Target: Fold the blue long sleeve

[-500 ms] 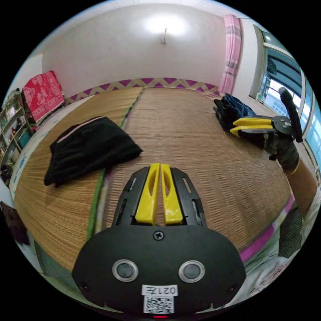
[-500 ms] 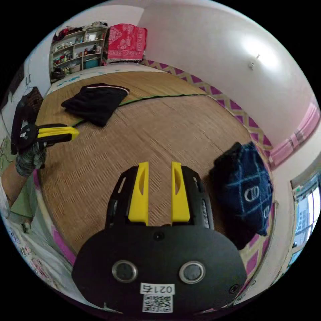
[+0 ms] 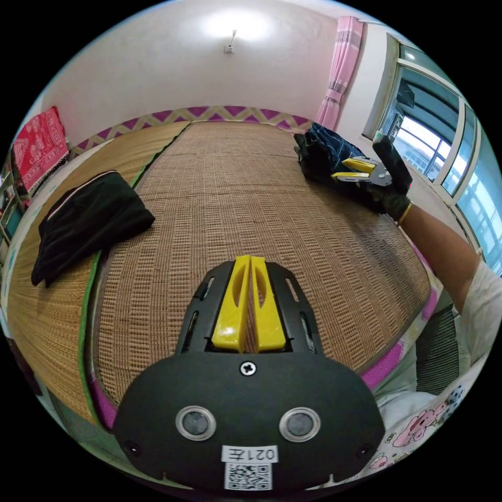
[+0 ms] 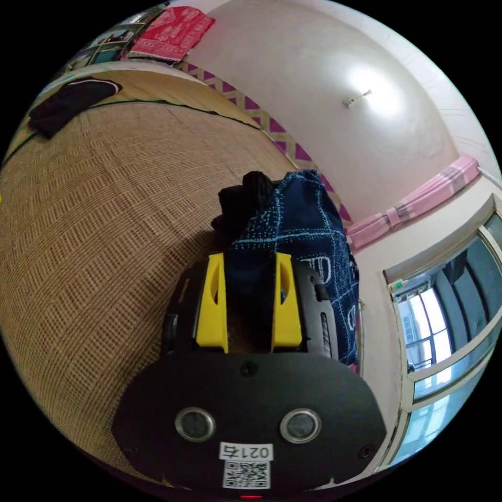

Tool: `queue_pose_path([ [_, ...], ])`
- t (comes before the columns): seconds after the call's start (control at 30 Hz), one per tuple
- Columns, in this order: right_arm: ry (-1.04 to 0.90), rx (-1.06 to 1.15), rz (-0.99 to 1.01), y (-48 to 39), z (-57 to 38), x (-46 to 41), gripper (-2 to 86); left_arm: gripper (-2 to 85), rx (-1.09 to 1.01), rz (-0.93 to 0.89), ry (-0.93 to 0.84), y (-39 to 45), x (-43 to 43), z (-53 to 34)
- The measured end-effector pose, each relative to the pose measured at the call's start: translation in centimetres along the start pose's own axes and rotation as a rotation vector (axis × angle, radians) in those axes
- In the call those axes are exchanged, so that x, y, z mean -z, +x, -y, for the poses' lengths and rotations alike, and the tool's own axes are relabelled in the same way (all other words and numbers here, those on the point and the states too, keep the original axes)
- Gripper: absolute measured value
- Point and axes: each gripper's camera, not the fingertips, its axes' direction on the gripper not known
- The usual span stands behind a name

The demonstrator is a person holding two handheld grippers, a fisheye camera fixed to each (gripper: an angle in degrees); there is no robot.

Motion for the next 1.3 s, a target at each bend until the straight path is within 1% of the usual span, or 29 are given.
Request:
queue_pose_path([
  [0.07, 0.012, -0.063, -0.056, 0.8, -0.1, 0.5, 4.5, -0.9, -0.004, -0.017, -0.009, 0.3, -0.3, -0.4],
  [0.1, 0.036, -0.108, -0.047, 2.0, -0.2, 1.3, 3.7, -0.9, -0.007, -0.019, -0.012, 0.4, -0.3, -0.5],
  [0.2, 0.063, -0.254, 0.052, 6.4, -0.8, 4.3, 2.2, -0.9, -0.031, -0.051, -0.008, 1.0, -0.4, -0.9],
  [0.3, 0.112, -0.313, 0.088, 9.3, -2.5, 9.1, 1.5, -0.9, -0.074, -0.166, -0.010, 2.3, -0.7, -0.9],
  [0.33, 0.116, -0.306, 0.081, 9.3, -3.0, 10.0, 1.4, -0.9, -0.094, -0.220, -0.013, 3.0, -0.9, -0.7],
  [0.4, 0.134, -0.213, 0.112, 7.9, -5.6, 13.3, 1.2, -0.9, -0.120, -0.319, -0.030, 4.2, -1.5, -0.6],
  [0.47, 0.108, -0.119, 0.146, 5.5, -7.9, 15.2, 1.1, -0.9, -0.116, -0.494, -0.064, 5.4, -2.7, -0.9],
  [0.53, 0.096, -0.030, 0.199, 2.5, -11.1, 16.8, 1.0, -0.9, -0.083, -0.577, -0.082, 5.8, -3.3, -1.6],
  [0.57, 0.092, 0.008, 0.266, 0.7, -13.4, 17.8, 1.0, -0.9, -0.065, -0.606, -0.085, 5.8, -3.5, -2.2],
  [0.67, 0.054, 0.062, 0.457, -2.6, -18.9, 19.7, 1.4, -0.8, -0.025, -0.607, -0.099, 5.7, -3.8, -3.9],
  [0.73, 0.023, 0.054, 0.454, -3.3, -21.8, 20.1, 2.0, -0.5, 0.004, -0.593, -0.105, 5.4, -4.0, -4.8],
  [0.77, 0.030, 0.044, 0.448, -2.9, -23.5, 20.6, 2.5, -0.1, 0.020, -0.591, -0.104, 5.1, -4.1, -5.3],
  [0.83, 0.015, 0.006, 0.534, -0.7, -25.6, 20.9, 3.6, 1.5, 0.052, -0.601, -0.102, 4.7, -4.3, -5.8],
  [0.87, 0.000, -0.021, 0.631, 1.4, -26.8, 20.8, 4.5, 3.6, 0.065, -0.626, -0.096, 4.4, -4.5, -6.0],
  [0.9, -0.002, -0.088, 0.728, 4.2, -27.9, 20.4, 6.5, 5.0, 0.072, -0.640, -0.095, 4.3, -4.6, -6.1],
  [0.93, 0.008, -0.143, 0.777, 5.9, -28.6, 20.1, 8.1, 6.9, 0.089, -0.667, -0.092, 4.0, -4.8, -6.0],
  [1.0, 0.065, -0.457, 0.912, 13.0, -31.8, 17.4, 11.6, 8.7, 0.115, -0.687, -0.074, 3.5, -5.1, -5.9],
  [1.03, 0.067, -0.538, 0.914, 14.5, -32.7, 16.4, 12.1, 10.2, 0.138, -0.690, -0.073, 3.2, -5.5, -5.7],
  [1.1, 0.029, -0.790, 0.860, 19.0, -35.5, 11.4, 13.3, 11.6, 0.175, -0.701, -0.067, 2.6, -6.0, -5.5],
  [1.17, -0.028, -0.926, 0.869, 21.0, -37.0, 7.0, 13.3, 13.7, 0.203, -0.716, -0.073, 2.0, -6.8, -5.2],
  [1.2, -0.044, -0.998, 0.910, 22.0, -37.7, 4.3, 12.7, 14.0, 0.205, -0.721, -0.076, 1.8, -7.0, -5.2],
  [1.23, -0.059, -1.020, 0.928, 22.3, -37.8, 3.1, 12.2, 14.4, 0.201, -0.717, -0.097, 1.8, -7.5, -4.9],
  [1.3, -0.030, -1.115, 1.004, 24.0, -38.3, -0.1, 11.2, 14.7, 0.185, -0.730, -0.115, 1.6, -8.0, -4.4],
])
